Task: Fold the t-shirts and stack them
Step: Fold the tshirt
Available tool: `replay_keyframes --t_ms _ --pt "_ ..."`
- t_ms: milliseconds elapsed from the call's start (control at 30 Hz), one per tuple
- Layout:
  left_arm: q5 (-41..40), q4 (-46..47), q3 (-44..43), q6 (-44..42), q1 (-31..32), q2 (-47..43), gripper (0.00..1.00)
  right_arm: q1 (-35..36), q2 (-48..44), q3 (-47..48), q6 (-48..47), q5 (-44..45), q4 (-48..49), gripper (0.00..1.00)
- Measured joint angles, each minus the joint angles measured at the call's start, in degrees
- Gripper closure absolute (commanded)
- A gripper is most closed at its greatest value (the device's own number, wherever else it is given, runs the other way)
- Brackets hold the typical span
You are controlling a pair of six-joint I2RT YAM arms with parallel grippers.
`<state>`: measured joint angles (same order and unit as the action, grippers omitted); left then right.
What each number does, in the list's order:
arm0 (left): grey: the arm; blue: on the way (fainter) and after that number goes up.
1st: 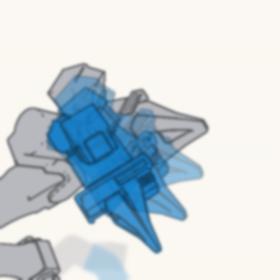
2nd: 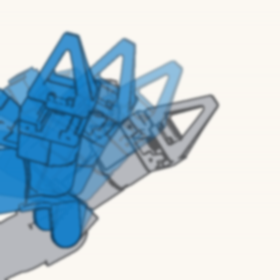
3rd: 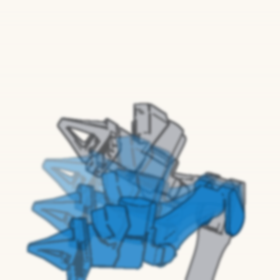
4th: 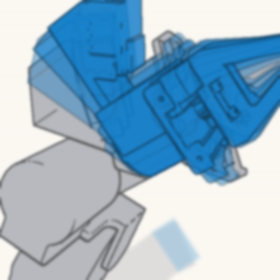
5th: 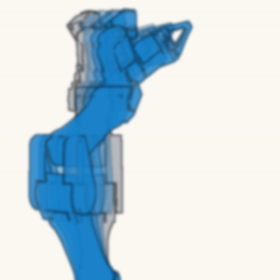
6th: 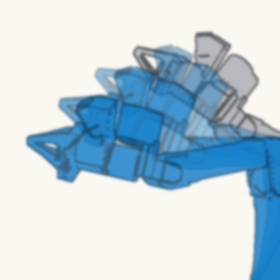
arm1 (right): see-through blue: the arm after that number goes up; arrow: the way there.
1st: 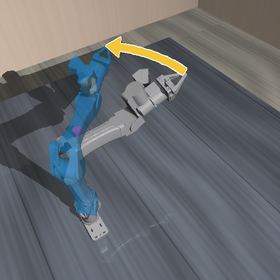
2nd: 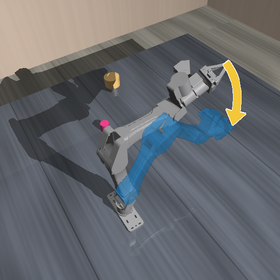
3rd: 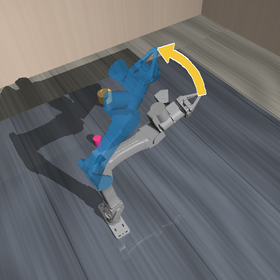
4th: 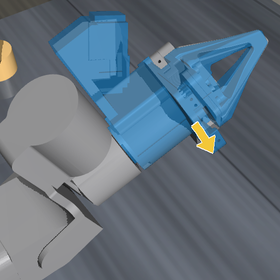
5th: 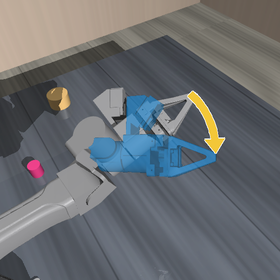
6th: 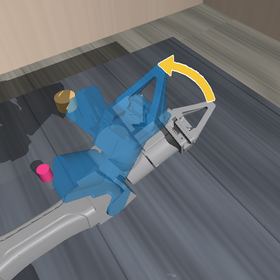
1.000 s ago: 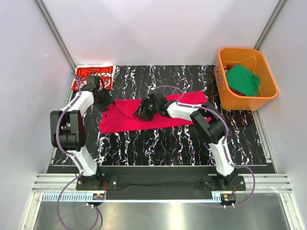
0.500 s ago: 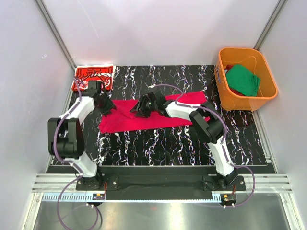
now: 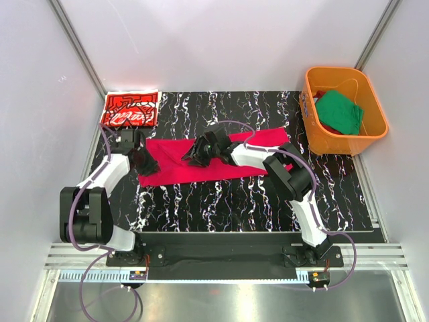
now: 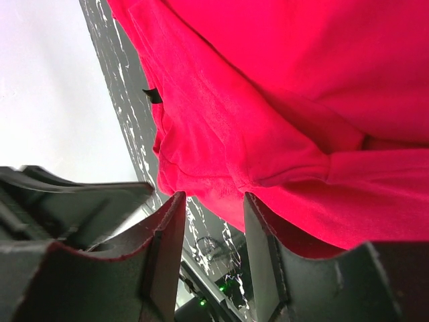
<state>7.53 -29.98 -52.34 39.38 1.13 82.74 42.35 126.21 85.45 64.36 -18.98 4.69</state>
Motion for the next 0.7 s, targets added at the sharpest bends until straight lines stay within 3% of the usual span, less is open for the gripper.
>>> replay_keyframes --t_ms 200,700 --pt "-0.81 0.15 4.66 1.01 0.00 -0.35 0.79 0.37 0.04 -0.31 0.11 0.09 -0.28 0.50" --pt "-4.46 1.40 4.94 1.20 0.00 1.81 0.81 0.42 3.41 0.74 0.44 0.48 -1.11 0.52"
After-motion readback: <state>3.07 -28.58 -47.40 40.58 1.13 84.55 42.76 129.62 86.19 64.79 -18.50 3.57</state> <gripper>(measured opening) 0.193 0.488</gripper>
